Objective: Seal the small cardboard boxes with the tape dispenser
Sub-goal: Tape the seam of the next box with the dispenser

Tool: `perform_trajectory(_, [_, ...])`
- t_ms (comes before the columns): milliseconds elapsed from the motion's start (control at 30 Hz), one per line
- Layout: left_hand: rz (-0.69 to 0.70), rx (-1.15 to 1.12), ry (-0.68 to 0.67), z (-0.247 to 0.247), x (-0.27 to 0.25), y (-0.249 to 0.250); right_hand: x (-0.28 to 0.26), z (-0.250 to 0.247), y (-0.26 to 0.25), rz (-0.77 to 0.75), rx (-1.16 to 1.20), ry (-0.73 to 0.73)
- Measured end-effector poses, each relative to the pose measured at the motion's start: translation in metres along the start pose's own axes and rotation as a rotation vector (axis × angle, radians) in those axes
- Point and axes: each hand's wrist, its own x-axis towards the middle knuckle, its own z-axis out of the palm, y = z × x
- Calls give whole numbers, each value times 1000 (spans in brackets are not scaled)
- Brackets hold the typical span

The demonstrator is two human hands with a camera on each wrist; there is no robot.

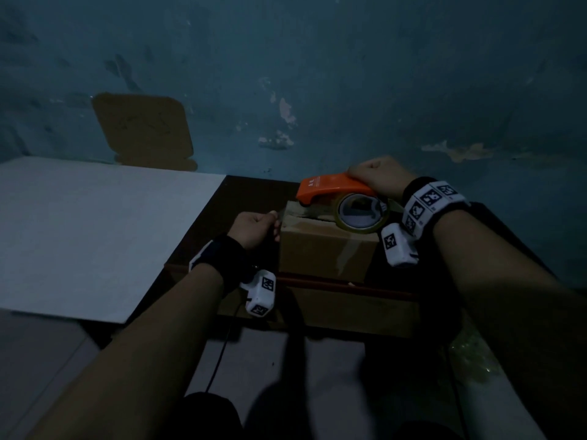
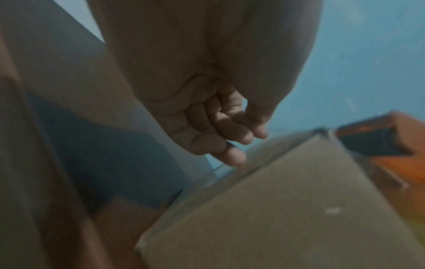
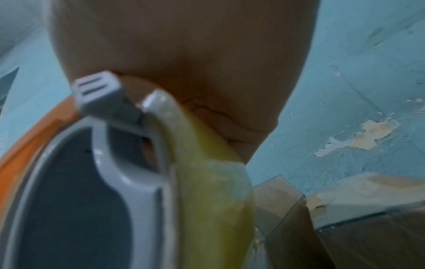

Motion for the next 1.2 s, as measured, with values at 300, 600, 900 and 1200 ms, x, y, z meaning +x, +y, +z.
perform_trajectory(300, [-68,96,57,14,-2,-2,1,5,3,-22,12,36])
perform_trajectory(600, [-228,207,36,19,-4,3,5,9,4,-32,61,46])
perform_trajectory(900, [-22,-233,231,33,4,13,6,9,6,-22,105,42])
perform_trajectory(1200, [-184,-192,72,41,10,31,0,8,1,-8,56,-4])
